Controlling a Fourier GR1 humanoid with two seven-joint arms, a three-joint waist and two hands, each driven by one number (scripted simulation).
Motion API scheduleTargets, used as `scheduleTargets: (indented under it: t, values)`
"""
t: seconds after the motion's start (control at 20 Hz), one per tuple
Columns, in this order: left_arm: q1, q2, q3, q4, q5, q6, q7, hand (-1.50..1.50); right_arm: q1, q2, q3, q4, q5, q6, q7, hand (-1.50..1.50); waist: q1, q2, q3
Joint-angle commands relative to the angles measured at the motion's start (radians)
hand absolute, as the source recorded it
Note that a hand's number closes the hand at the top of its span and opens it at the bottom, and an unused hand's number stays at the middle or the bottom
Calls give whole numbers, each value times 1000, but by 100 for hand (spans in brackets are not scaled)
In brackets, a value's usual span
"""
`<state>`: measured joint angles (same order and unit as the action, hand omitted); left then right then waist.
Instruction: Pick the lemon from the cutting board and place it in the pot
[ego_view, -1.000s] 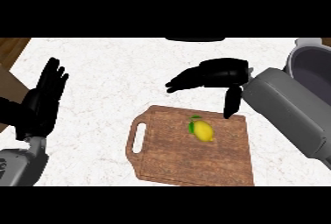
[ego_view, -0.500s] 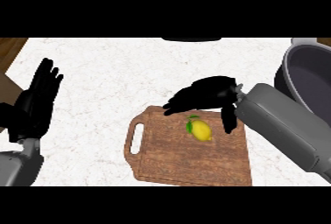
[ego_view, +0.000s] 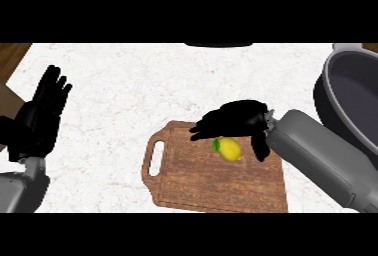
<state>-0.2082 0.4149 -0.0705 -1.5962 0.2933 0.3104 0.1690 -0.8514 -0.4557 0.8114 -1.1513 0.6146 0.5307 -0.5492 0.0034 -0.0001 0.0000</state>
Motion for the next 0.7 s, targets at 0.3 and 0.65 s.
scheduleTargets:
  t: [0.3, 0.65]
  values:
    - [51, -55, 32, 25, -37, -59, -58, 0, 46, 61, -85, 51, 137, 28, -74, -150, 1, 0, 0]
    - [-21, -76, 50, 25, -80, -41, 21, 0, 66, 165, -95, 169, 270, -31, -76, -150, 1, 1, 0]
